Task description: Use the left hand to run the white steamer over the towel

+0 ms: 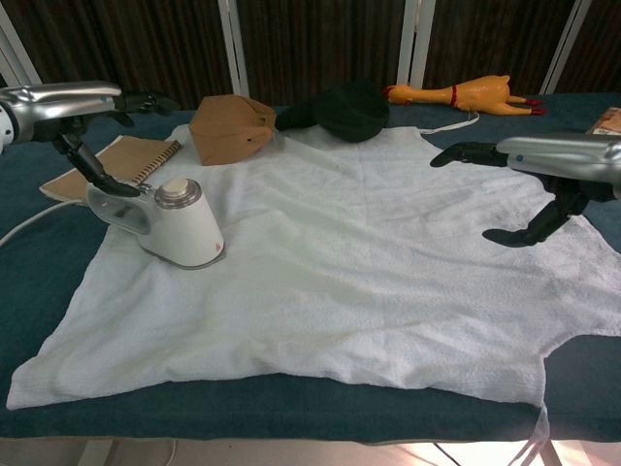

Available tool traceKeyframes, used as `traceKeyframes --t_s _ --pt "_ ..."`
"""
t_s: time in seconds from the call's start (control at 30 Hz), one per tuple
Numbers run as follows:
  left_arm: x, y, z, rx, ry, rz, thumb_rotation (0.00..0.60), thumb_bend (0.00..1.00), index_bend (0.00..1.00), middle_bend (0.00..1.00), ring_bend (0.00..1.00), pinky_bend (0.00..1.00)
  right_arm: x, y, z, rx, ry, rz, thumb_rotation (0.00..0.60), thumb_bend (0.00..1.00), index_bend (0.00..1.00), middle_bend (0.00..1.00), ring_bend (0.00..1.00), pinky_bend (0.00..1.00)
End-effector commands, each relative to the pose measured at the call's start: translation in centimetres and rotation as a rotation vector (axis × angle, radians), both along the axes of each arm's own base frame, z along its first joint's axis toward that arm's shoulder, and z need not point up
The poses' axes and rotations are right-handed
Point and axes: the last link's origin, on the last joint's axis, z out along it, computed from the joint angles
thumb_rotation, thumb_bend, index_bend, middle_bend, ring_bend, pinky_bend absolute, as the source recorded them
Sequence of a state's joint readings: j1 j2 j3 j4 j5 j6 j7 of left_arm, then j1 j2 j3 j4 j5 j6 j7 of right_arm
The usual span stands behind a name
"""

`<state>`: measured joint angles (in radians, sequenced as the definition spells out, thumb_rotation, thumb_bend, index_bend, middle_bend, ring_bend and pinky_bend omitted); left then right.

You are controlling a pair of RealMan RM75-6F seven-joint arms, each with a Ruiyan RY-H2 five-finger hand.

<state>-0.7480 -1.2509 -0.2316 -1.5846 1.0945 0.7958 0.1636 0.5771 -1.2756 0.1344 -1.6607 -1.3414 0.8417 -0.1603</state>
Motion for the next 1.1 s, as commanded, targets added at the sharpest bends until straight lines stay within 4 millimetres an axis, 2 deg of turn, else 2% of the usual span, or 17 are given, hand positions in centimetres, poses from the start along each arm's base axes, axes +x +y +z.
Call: traceKeyframes --t_s 0.03,0.17,0.37,0.5,0.8,1.0,1.1 --pt "-0.2 -0.4 0.0 0.004 0.017 0.006 0.600 0.19 0.06 0.05 0.00 0.12 -0.1 0.4 0.5 -0.009 -0.003 0.005 0.600 0.33 0.00 0.00 0.00 0.00" --pt "-0.6 -1.1 -0.4 0.001 0.066 0.002 0.600 0.19 0.06 0.06 0.00 0.12 -1.1 2.4 2.2 -0.042 -0.007 0.025 0.600 0.33 0.00 0.00 0.00 0.00" --pt "-1.5 -1.3 -2.1 -0.008 0.182 -0.016 0.600 0.20 0.21 0.15 0.00 0.12 -4.3 6.3 4.9 -0.046 0.017 0.014 0.600 0.33 0.00 0.00 0.00 0.00" --pt "-1.7 -0.8 -3.3 -0.004 0.226 -0.027 0.600 0.21 0.22 0.15 0.00 0.12 -5.8 7.8 5.9 -0.021 0.023 -0.003 0.600 0.33 0.00 0.00 0.00 0.00" --pt "-2.6 0.0 -3.7 -0.008 0.274 -0.018 0.600 0.23 0.23 0.17 0.02 0.12 -6.7 8.8 6.5 0.015 0.018 -0.006 0.600 0.33 0.00 0.00 0.00 0.00" --pt "-3.4 0.7 -3.9 -0.017 0.274 0.005 0.600 0.23 0.32 0.26 0.09 0.14 -7.1 8.8 6.6 0.012 0.018 -0.021 0.600 0.33 0.00 0.00 0.00 0.00" --pt "-3.6 0.7 -3.9 -0.022 0.280 0.000 0.600 0.23 0.34 0.28 0.12 0.16 -7.3 8.5 6.7 0.007 0.019 -0.031 0.600 0.33 0.00 0.00 0.00 0.00"
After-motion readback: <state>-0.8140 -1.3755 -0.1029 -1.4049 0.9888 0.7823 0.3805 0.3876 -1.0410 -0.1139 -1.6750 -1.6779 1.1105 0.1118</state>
